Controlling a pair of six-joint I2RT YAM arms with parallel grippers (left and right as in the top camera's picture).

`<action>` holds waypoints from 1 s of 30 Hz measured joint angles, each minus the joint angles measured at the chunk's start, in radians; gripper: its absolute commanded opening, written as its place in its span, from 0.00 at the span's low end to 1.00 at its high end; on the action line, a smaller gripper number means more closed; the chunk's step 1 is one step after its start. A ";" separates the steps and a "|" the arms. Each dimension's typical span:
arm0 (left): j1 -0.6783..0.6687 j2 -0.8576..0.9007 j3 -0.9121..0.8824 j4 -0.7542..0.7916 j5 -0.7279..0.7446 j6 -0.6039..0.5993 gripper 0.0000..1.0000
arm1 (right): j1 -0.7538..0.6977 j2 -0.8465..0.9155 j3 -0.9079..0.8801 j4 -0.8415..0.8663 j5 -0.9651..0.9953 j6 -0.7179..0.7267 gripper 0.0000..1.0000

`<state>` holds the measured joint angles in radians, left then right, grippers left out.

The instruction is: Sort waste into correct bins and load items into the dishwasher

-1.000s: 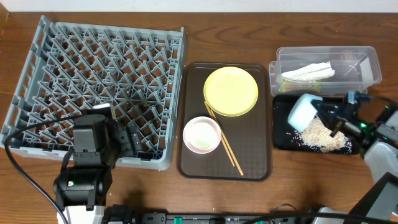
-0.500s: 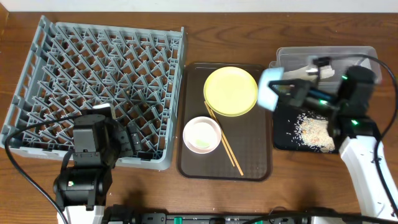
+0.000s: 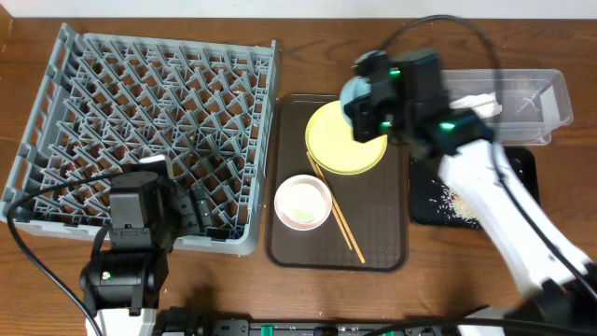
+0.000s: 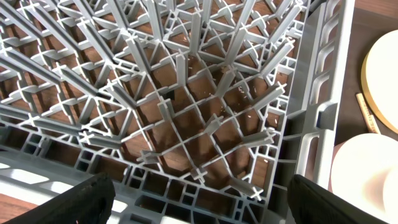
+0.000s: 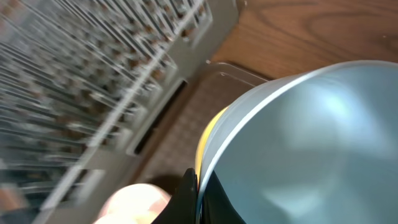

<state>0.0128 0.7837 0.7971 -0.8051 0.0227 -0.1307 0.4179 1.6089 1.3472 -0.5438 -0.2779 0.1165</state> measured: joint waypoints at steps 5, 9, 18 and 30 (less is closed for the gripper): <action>0.000 0.000 0.000 0.000 0.000 0.000 0.91 | 0.061 0.181 0.000 0.027 0.082 -0.062 0.01; 0.000 0.000 0.000 0.000 0.000 0.000 0.91 | 0.096 0.290 0.000 0.025 0.107 -0.082 0.01; 0.000 0.000 0.000 0.000 0.000 0.000 0.92 | 0.113 0.328 0.000 -0.011 0.116 -0.100 0.25; 0.000 0.000 0.000 0.000 0.000 0.000 0.91 | 0.116 0.137 0.133 -0.274 0.003 -0.106 0.44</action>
<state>0.0128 0.7837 0.7971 -0.8051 0.0227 -0.1307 0.5343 1.7462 1.4803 -0.8173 -0.2749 0.0101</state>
